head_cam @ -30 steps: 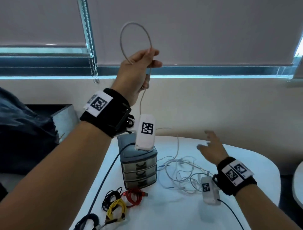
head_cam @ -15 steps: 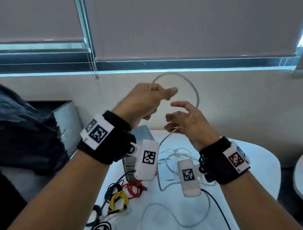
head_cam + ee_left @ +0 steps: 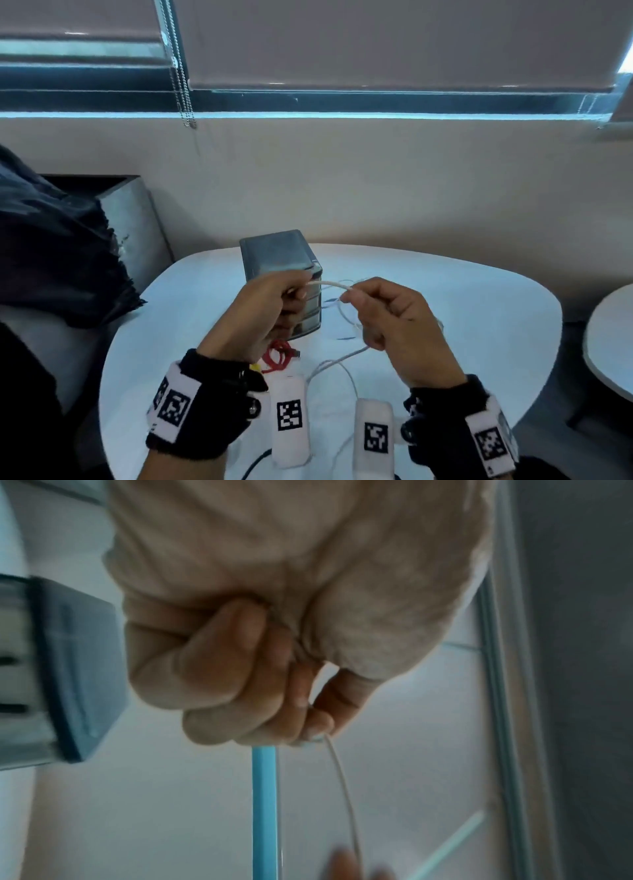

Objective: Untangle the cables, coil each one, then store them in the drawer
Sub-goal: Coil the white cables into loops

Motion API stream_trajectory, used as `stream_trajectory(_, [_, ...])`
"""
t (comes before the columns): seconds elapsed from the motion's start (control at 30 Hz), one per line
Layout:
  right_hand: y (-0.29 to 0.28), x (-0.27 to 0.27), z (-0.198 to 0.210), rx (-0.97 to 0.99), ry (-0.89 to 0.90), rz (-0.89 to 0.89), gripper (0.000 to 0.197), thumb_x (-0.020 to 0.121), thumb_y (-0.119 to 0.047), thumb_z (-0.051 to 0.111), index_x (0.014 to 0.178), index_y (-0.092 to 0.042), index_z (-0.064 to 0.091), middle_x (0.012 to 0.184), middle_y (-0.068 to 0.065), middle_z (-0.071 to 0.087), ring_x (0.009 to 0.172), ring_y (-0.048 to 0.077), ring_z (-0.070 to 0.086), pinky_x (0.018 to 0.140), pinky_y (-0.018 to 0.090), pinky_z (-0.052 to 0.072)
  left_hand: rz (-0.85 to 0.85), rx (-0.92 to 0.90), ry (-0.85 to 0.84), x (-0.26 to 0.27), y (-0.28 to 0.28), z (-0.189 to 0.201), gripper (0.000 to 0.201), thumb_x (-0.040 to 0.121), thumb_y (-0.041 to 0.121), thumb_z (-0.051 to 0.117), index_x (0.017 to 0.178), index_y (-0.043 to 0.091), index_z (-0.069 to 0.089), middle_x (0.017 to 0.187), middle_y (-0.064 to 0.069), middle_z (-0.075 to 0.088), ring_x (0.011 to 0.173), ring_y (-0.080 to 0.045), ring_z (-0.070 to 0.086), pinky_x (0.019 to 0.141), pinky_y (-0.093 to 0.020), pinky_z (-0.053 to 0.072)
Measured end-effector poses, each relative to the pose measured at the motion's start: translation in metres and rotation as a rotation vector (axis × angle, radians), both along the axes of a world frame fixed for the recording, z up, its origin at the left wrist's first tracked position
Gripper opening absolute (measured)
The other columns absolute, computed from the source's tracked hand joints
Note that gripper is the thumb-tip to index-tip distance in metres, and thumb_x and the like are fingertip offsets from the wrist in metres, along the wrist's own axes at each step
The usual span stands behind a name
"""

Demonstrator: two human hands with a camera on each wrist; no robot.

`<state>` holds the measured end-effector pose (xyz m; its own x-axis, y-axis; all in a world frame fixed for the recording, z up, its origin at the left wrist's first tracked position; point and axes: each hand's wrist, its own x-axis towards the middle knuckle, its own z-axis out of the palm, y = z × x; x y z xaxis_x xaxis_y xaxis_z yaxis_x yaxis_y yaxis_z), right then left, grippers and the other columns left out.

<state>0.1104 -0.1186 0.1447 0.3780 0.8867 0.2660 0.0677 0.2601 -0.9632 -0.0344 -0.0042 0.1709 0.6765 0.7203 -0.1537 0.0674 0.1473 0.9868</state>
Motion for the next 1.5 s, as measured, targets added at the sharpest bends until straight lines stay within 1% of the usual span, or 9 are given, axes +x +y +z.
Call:
stream_trajectory(0.17, [-0.005,-0.017,-0.045,-0.037,-0.003,-0.156,0.01,0.085,-0.013,0.07,0.077,-0.016,0.075,0.051,-0.012,0.049,0.047,0.004,0.036,0.046,0.016,0.032,-0.098,-0.189,-0.032,-0.036,-0.021,-0.055,0.041,0.094,0.032,0.049,0.056,0.015,0.05,0.06,-0.001,0.019,0.049,-0.011,0.014,0.047,-0.024,0.011])
stream_trajectory(0.37, [0.007,-0.029,-0.105,-0.188,0.198,-0.218,0.021,0.093,-0.012,0.064,0.098,-0.026,0.078,0.058,-0.001,0.046,0.052,0.012,0.03,0.044,0.019,0.027,0.202,-0.425,-0.625,-0.054,-0.012,-0.048,0.035,0.103,0.027,0.038,0.074,0.014,0.051,0.059,0.003,0.038,0.048,-0.01,0.04,0.048,-0.021,0.04])
stream_trajectory(0.5, [0.007,-0.042,-0.099,-0.286,-0.194,0.061,0.018,0.095,-0.023,0.062,0.095,-0.03,0.079,0.055,-0.006,0.05,0.055,0.008,0.045,0.057,0.018,0.038,0.35,-0.33,-0.797,-0.051,0.003,-0.057,0.035,0.105,0.026,0.036,0.093,0.007,0.062,0.081,-0.007,0.071,0.1,-0.025,0.072,0.09,-0.032,0.058])
stream_trajectory(0.67, [0.001,-0.05,-0.058,-0.296,-0.483,0.274,0.037,0.099,-0.033,0.056,0.093,0.002,0.067,0.062,0.012,0.04,0.056,0.007,0.033,0.056,0.021,0.03,0.418,-0.201,-0.665,-0.036,0.01,-0.071,0.034,0.107,0.021,0.035,0.117,0.003,0.062,0.119,-0.012,0.072,0.118,-0.022,0.066,0.103,-0.033,0.05])
stream_trajectory(0.87, [-0.022,-0.042,-0.007,-0.262,-0.442,0.246,0.023,0.099,-0.035,0.052,0.089,-0.026,0.07,0.052,-0.01,0.04,0.049,0.007,0.031,0.05,0.019,0.026,0.188,0.324,0.031,-0.019,0.002,-0.083,0.027,0.105,0.028,0.045,0.098,0.026,0.07,0.088,0.008,0.078,0.087,-0.005,0.073,0.089,-0.041,0.056])
stream_trajectory(0.97, [-0.026,-0.027,-0.003,-0.145,-0.405,0.029,0.022,0.095,-0.037,0.054,0.081,-0.029,0.069,0.054,0.001,0.042,0.052,0.014,0.034,0.051,0.027,0.029,-0.119,0.383,0.197,-0.011,-0.012,-0.082,0.035,0.105,0.027,0.047,0.082,0.025,0.072,0.065,0.006,0.073,0.066,-0.003,0.067,0.082,-0.034,0.051])
stream_trajectory(1.13, [-0.009,0.01,-0.028,-0.057,-0.159,-0.404,0.017,0.09,-0.01,0.067,0.08,-0.02,0.075,0.068,-0.011,0.07,0.062,0.001,0.058,0.063,0.009,0.042,-0.1,-0.076,-0.276,-0.011,-0.036,-0.051,0.044,0.091,0.033,0.046,0.065,0.01,0.074,0.034,-0.001,0.037,0.035,-0.013,0.037,0.061,-0.021,0.049])
stream_trajectory(1.3, [0.014,-0.01,-0.072,-0.268,-0.221,-0.197,0.013,0.092,-0.016,0.066,0.09,-0.019,0.079,0.056,-0.019,0.06,0.053,-0.003,0.049,0.056,0.008,0.037,0.154,-0.311,-0.715,-0.018,-0.022,-0.033,0.044,0.092,0.027,0.044,0.079,0.003,0.078,0.05,0.0,0.057,0.055,-0.017,0.061,0.07,-0.021,0.057])
stream_trajectory(1.5, [0.009,-0.051,-0.06,-0.38,-0.462,0.317,0.02,0.099,-0.028,0.054,0.097,-0.024,0.074,0.063,-0.022,0.059,0.06,0.002,0.051,0.064,0.018,0.042,0.353,0.231,-0.258,-0.027,0.008,-0.063,0.036,0.105,0.018,0.041,0.09,0.005,0.071,0.087,-0.002,0.078,0.09,-0.014,0.074,0.073,-0.013,0.053])
